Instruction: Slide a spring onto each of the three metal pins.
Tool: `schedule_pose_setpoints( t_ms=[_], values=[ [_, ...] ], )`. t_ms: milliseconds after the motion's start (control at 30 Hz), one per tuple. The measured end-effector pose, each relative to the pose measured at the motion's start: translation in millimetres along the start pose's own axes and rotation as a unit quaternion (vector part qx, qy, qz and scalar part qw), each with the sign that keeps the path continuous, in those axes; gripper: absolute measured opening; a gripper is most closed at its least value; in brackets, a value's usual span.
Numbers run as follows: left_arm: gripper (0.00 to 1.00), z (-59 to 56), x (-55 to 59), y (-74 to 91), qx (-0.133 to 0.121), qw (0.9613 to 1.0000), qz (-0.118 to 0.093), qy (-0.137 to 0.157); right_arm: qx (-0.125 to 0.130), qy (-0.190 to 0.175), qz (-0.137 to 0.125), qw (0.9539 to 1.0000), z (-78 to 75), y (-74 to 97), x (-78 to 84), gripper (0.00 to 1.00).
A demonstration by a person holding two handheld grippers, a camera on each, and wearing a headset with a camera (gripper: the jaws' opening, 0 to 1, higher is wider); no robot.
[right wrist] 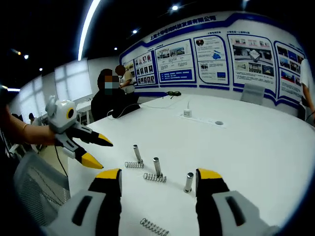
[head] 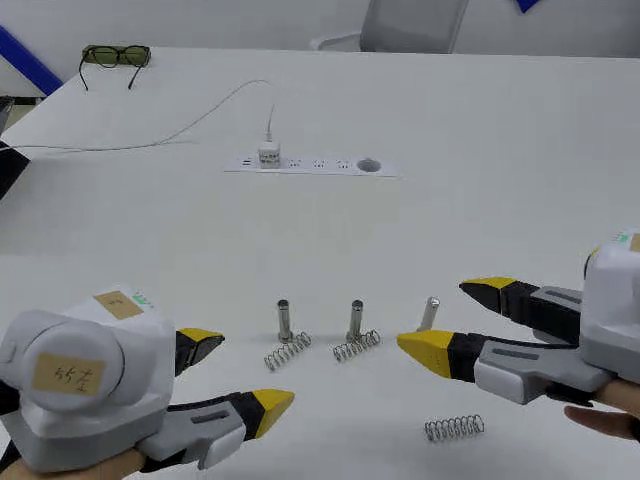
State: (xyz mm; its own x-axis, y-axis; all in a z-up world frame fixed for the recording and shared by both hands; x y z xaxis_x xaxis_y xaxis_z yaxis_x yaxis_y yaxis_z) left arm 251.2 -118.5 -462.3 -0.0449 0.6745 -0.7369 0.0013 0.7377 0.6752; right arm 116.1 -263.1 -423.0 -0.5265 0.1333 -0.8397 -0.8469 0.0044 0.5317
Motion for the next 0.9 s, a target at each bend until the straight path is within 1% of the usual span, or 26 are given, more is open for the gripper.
schedule_pose_setpoints(
  t_ms=[133,233,300,433,500,700,767,900],
  values=[
    [0.52,2.6,2.9,-10.8,0.005,0.9998,0.012,-0.016,-0.011,-0.004,-0.004,0.9999,3.5,2.7,5.6,0.67],
    [0.51,5.4,3.9,-16.9,0.006,0.9996,0.014,-0.026,-0.015,-0.005,-0.005,0.9999,5.2,4.2,9.6,0.70],
    [0.49,7.6,4.0,-20.7,0.003,0.9991,0.010,-0.040,-0.020,-0.009,-0.009,0.9997,6.5,5.6,11.4,0.72],
    [0.46,10.5,6.3,-27.1,0.008,0.9989,0.015,-0.043,-0.029,-0.020,-0.012,0.9993,7.9,8.0,15.4,0.79],
    [0.44,12.6,7.7,-30.4,0.006,0.9988,0.017,-0.046,-0.030,-0.021,-0.013,0.9993,8.0,9.5,17.7,0.80],
    [0.39,15.6,8.2,-41.1,0.011,0.9991,0.017,-0.037,-0.029,-0.030,-0.015,0.9990,7.2,12.4,25.1,0.82],
    [0.37,15.8,8.2,-43.6,0.014,0.9992,0.015,-0.035,-0.027,-0.029,-0.012,0.9992,7.4,12.6,26.5,0.82],
    [0.32,16.3,10.0,-50.2,0.020,0.9988,0.022,-0.040,-0.018,-0.018,0.001,0.9997,7.1,12.0,32.5,0.82]
  ],
)
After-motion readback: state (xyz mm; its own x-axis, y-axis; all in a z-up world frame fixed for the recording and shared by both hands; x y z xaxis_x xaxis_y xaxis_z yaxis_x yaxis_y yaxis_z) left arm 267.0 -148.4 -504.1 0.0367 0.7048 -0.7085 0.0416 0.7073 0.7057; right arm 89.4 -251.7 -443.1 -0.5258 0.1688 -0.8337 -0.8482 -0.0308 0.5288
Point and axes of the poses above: the centre of the closed fingertips' face, and the gripper's own axes: y roughly backward along the fingers, z roughly to its left, x roughly out of its underside, the point moved 4 cm from there along y, roughly backward along the fingers, and after that the axes turned 9 degrees about z, right-handed, at the moved point
